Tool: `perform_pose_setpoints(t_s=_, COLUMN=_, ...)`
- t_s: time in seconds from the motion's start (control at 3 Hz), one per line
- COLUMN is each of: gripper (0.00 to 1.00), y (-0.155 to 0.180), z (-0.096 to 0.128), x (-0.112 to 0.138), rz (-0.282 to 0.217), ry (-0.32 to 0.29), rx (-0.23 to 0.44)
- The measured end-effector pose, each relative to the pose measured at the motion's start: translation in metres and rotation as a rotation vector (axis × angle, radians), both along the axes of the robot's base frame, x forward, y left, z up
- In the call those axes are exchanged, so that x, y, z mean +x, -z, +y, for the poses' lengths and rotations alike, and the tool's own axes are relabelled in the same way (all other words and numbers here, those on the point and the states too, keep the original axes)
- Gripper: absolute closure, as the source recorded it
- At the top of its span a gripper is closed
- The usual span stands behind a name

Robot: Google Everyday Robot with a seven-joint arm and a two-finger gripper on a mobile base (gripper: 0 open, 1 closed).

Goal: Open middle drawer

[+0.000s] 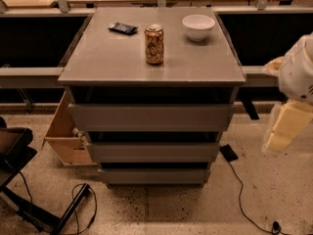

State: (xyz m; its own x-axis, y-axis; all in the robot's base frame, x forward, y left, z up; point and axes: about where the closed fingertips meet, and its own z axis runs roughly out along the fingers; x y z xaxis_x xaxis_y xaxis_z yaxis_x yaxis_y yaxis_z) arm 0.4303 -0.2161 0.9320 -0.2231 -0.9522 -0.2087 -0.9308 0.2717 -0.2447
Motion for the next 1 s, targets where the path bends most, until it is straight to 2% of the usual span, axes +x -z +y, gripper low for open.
perform_pose_setpoints(t_s=0.33, gripper=0.0, y=0.052, z=0.006, x=-0.013, rz=-0.023, ry=-0.008, rx=-0.003)
perform_pose_setpoints(t_s=0.67, gripper=0.0, y=0.136, z=0.009, x=-0.023, rz=0.022, ry=-0.011, rx=-0.01)
perform_pose_setpoints(t_s=1.0, gripper=0.0, y=0.236, z=0.003, x=-0.042, rz=0.124, ry=-0.019, rx=0.011)
